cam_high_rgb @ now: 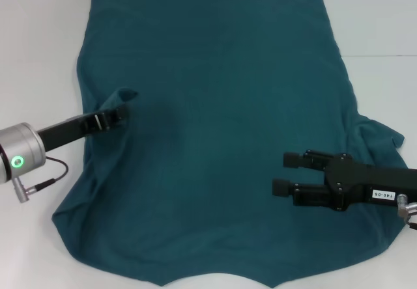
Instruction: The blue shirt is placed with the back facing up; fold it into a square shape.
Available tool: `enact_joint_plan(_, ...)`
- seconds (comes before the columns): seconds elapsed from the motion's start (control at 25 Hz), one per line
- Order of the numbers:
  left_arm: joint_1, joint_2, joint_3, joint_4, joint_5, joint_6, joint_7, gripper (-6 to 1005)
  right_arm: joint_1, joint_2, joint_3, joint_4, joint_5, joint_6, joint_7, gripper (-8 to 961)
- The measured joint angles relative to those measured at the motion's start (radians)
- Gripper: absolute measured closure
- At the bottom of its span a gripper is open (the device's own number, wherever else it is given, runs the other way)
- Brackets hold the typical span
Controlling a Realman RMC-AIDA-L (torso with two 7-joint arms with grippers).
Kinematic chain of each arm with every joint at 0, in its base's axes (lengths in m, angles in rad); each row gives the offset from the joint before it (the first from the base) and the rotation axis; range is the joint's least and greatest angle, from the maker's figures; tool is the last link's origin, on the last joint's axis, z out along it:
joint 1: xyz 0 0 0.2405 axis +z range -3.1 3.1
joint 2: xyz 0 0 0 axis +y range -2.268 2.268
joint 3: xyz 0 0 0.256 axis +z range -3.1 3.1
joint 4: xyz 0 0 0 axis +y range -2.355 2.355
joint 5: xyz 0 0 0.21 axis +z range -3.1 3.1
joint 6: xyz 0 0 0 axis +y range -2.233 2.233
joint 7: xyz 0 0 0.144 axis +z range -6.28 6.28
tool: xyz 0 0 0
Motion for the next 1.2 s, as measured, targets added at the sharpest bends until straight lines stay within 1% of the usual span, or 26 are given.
enact_joint_plan(0.2, -0.002, 0.0, 0.007, -0.037, -0.03, 0.039, 0.0, 934, 0.0, 0.0, 0.0, 0.0, 0.0, 0.004, 0.001, 73)
enact_joint_plan(0.36, -0.002, 0.0, 0.009, -0.057, -0.064, 0.044, 0.0, 932, 0.002, 0.0, 0.0, 0.0, 0.0, 0.008, 0.004, 74)
enact_joint_plan(0.44, -0.001, 0.0, 0.008, -0.057, -0.07, 0.045, 0.0, 755, 0.003, 0.0, 0.0, 0.0, 0.0, 0.008, 0.005, 74)
enact_joint_plan(0.72, 0.009, 0.0, 0.002, -0.046, -0.077, 0.064, 0.044, 611, 0.003, 0.0, 0.009, 0.0, 0.0, 0.009, 0.009, 74)
enact_joint_plan(0.88, 0.031, 0.001, 0.001, -0.034, -0.122, 0.112, 0.124, 528, 0.003, -0.005, 0.041, -0.001, 0.0, 0.008, 0.039, 74)
enact_joint_plan(1.08, 0.072, 0.0, 0.002, -0.03, -0.223, 0.263, 0.312, 326, -0.004, -0.011, 0.108, 0.0, 0.001, 0.007, 0.101, 74)
enact_joint_plan(1.16, 0.083, -0.001, 0.011, -0.036, -0.232, 0.324, 0.399, 257, -0.008, -0.011, 0.123, -0.005, 0.001, 0.004, 0.137, 74)
enact_joint_plan(1.2, 0.083, -0.001, 0.011, -0.036, -0.232, 0.324, 0.399, 229, -0.01, -0.012, 0.127, -0.007, 0.001, 0.004, 0.157, 74)
